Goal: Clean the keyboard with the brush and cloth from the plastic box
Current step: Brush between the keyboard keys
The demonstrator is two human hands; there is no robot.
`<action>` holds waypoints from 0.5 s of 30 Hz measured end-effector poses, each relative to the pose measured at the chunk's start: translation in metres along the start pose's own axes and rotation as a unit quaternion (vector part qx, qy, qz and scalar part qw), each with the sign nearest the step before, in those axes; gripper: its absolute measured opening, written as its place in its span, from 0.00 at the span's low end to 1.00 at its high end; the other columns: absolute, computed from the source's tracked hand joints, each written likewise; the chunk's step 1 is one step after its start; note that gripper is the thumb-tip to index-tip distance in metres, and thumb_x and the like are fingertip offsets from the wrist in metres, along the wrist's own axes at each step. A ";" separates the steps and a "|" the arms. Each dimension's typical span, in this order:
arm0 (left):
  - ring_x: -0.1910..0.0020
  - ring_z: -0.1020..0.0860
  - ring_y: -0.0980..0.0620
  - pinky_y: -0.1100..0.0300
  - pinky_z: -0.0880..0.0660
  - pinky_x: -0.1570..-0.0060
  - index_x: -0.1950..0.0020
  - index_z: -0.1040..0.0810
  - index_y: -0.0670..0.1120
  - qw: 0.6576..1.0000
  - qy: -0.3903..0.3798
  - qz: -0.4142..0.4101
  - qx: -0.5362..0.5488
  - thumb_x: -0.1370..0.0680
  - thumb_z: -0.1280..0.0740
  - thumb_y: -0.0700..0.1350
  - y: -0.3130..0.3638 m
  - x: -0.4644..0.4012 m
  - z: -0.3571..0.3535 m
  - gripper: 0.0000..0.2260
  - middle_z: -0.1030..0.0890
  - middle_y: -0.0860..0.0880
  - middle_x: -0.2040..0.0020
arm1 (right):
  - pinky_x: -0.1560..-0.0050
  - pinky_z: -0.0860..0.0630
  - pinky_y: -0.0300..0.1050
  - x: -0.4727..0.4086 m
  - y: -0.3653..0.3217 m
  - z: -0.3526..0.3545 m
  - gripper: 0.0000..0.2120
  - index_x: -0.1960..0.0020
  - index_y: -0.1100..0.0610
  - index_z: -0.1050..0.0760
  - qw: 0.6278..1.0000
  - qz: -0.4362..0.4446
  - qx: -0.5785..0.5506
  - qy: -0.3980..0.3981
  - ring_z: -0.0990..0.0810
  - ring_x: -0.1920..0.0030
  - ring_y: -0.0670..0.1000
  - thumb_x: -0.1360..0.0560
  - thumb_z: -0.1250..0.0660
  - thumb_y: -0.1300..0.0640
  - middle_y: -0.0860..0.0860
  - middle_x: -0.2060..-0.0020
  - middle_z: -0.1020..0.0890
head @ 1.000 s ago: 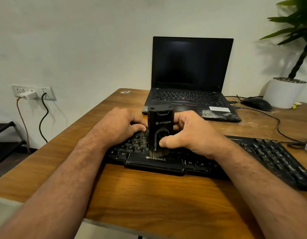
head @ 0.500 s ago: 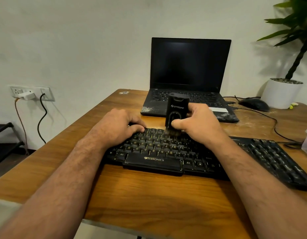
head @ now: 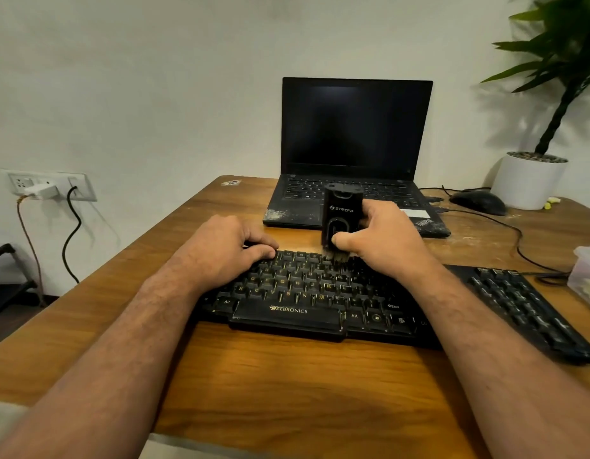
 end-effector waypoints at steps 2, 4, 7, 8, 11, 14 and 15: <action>0.45 0.22 0.59 0.59 0.28 0.38 0.45 0.16 0.59 1.000 0.000 0.000 0.004 0.23 0.30 0.51 0.000 0.000 0.000 0.08 0.16 0.58 0.46 | 0.56 0.24 0.37 -0.002 0.001 0.007 0.18 0.43 0.49 0.22 1.000 0.002 0.010 0.028 0.18 0.52 0.44 0.31 0.24 0.56 0.44 0.53 0.17; 0.44 0.23 0.59 0.59 0.29 0.38 0.45 0.17 0.59 1.000 -0.005 0.002 -0.002 0.23 0.30 0.51 0.001 -0.001 -0.001 0.08 0.17 0.58 0.46 | 0.59 0.29 0.31 0.000 -0.003 0.004 0.20 0.40 0.47 0.23 1.000 0.019 -0.017 0.008 0.20 0.52 0.39 0.30 0.24 0.56 0.42 0.52 0.17; 0.44 0.23 0.59 0.58 0.29 0.37 0.45 0.17 0.59 1.000 -0.005 0.007 -0.003 0.23 0.30 0.51 0.001 -0.002 -0.002 0.08 0.17 0.58 0.45 | 0.58 0.31 0.27 0.005 -0.016 -0.013 0.25 0.35 0.45 0.26 0.997 0.054 -0.042 -0.023 0.24 0.51 0.34 0.29 0.24 0.57 0.39 0.49 0.19; 0.44 0.23 0.59 0.58 0.29 0.37 0.45 0.17 0.60 1.000 -0.004 0.009 -0.002 0.23 0.30 0.51 0.000 -0.001 -0.001 0.08 0.17 0.58 0.45 | 0.57 0.32 0.26 0.005 -0.021 -0.019 0.25 0.35 0.45 0.26 0.997 0.065 -0.036 -0.030 0.24 0.52 0.33 0.29 0.25 0.57 0.38 0.49 0.19; 0.45 0.23 0.59 0.59 0.29 0.39 0.46 0.17 0.59 1.000 0.002 0.002 -0.008 0.23 0.30 0.51 0.000 -0.001 -0.001 0.08 0.17 0.58 0.46 | 0.60 0.30 0.26 0.003 -0.020 -0.019 0.22 0.38 0.46 0.24 0.997 0.062 -0.005 -0.051 0.21 0.52 0.36 0.29 0.24 0.57 0.40 0.50 0.18; 0.44 0.23 0.59 0.59 0.29 0.39 0.46 0.17 0.60 1.000 0.000 0.001 -0.010 0.23 0.30 0.51 0.000 -0.001 -0.002 0.08 0.17 0.59 0.45 | 0.61 0.30 0.28 0.002 -0.005 0.005 0.19 0.44 0.46 0.22 0.998 0.029 0.012 -0.053 0.20 0.54 0.37 0.31 0.24 0.59 0.40 0.53 0.17; 0.44 0.23 0.59 0.59 0.29 0.38 0.46 0.17 0.60 1.000 -0.001 0.002 -0.011 0.23 0.30 0.52 -0.001 -0.002 -0.002 0.08 0.17 0.59 0.45 | 0.61 0.30 0.30 0.004 0.000 0.013 0.18 0.46 0.45 0.22 0.998 0.020 0.017 -0.056 0.19 0.55 0.37 0.31 0.24 0.59 0.40 0.54 0.17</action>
Point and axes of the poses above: each hand's wrist, its own x-axis away from the middle knuckle, its own z-axis out of the back of the hand, y = z × x, the point moved 8 cm from there along -x, towards the middle knuckle
